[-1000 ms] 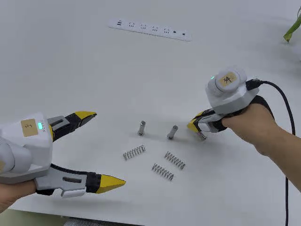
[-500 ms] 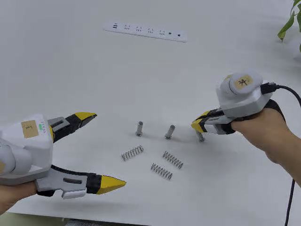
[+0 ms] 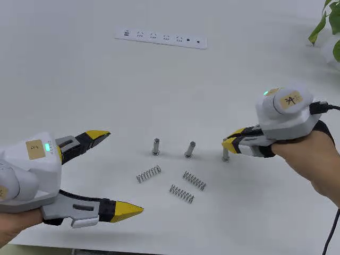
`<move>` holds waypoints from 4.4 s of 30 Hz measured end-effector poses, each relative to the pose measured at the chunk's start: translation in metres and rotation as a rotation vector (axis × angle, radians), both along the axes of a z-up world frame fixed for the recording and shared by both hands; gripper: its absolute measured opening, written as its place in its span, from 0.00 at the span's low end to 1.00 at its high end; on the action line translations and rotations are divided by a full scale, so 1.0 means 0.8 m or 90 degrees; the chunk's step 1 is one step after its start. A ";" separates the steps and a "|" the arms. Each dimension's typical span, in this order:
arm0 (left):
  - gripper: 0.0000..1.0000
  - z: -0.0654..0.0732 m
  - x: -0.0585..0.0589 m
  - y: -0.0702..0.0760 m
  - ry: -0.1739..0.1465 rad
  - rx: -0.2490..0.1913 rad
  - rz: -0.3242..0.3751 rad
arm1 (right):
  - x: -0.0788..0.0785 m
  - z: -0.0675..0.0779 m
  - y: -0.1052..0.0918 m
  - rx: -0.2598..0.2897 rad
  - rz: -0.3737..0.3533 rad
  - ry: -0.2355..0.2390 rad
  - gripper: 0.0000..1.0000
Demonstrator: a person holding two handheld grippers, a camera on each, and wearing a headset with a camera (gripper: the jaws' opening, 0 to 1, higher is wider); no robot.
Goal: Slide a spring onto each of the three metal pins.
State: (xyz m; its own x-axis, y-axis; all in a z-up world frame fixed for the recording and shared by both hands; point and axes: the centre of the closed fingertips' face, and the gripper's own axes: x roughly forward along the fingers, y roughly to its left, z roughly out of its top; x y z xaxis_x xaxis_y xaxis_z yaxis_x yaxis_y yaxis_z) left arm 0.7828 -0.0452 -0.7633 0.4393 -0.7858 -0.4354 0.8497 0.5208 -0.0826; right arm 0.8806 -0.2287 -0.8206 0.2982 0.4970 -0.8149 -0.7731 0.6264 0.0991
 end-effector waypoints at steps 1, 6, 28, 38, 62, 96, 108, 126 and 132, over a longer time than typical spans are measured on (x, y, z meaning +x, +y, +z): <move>0.99 0.000 0.000 0.000 0.001 0.000 -0.001 | -0.001 0.000 -0.001 0.001 -0.002 0.000 0.09; 0.99 0.000 -0.002 -0.002 0.002 0.001 -0.004 | -0.006 0.002 -0.005 0.005 -0.008 -0.003 0.09; 0.99 0.004 -0.002 -0.007 -0.001 -0.001 -0.010 | -0.018 0.008 -0.010 0.020 -0.013 -0.009 0.09; 0.99 0.006 -0.001 -0.007 -0.002 -0.003 -0.007 | -0.018 0.008 -0.004 0.013 0.001 -0.015 0.09; 0.99 0.010 -0.001 -0.010 -0.004 -0.005 -0.006 | -0.019 0.011 -0.005 0.017 0.003 -0.014 0.11; 0.98 0.014 -0.005 -0.008 -0.015 0.018 -0.011 | -0.042 0.035 -0.031 0.077 0.015 -0.063 0.43; 0.98 0.012 -0.005 -0.005 -0.009 0.034 -0.012 | -0.070 0.045 -0.040 0.118 0.039 -0.077 0.62; 0.89 -0.007 0.006 0.001 0.033 0.082 -0.010 | -0.117 0.055 -0.053 0.183 0.096 -0.094 0.86; 0.80 -0.024 0.005 0.000 0.065 0.125 -0.009 | -0.127 0.056 -0.053 0.197 0.104 -0.096 0.89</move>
